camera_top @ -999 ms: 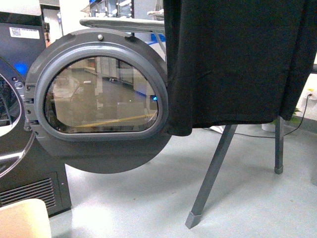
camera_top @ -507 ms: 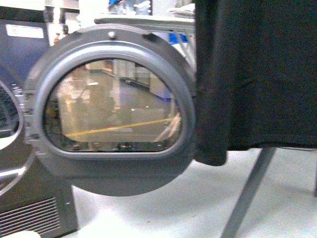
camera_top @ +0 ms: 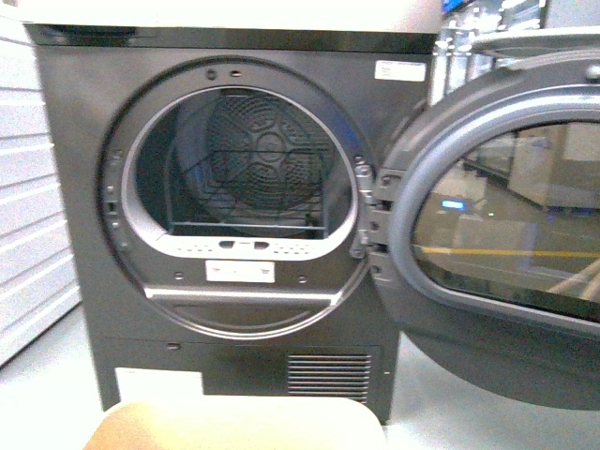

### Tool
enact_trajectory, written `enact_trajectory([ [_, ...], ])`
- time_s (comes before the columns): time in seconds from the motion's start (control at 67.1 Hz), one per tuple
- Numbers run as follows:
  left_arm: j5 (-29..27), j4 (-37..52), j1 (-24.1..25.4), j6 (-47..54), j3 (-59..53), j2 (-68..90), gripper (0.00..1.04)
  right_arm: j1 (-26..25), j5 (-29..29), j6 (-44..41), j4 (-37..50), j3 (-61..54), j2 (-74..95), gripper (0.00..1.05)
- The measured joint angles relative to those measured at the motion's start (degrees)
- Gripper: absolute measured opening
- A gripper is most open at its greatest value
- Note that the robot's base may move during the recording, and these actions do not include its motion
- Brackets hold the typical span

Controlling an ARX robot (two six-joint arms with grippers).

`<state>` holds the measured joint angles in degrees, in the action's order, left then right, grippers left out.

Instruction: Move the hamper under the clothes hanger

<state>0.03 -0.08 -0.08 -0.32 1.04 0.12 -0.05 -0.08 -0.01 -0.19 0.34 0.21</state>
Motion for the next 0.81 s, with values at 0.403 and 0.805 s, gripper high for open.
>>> enact_trajectory([
  [0.403, -0.02, 0.0, 0.07, 0.0, 0.0, -0.09, 0.98, 0.04, 0.0, 0.0, 0.0, 0.0, 0.02, 0.97],
  [0.805, 1.7, 1.4, 8.79, -7.48, 35.34, 72.65, 0.98, 7.63, -11.37, 2.47, 4.26, 27.23, 63.14, 0.97],
])
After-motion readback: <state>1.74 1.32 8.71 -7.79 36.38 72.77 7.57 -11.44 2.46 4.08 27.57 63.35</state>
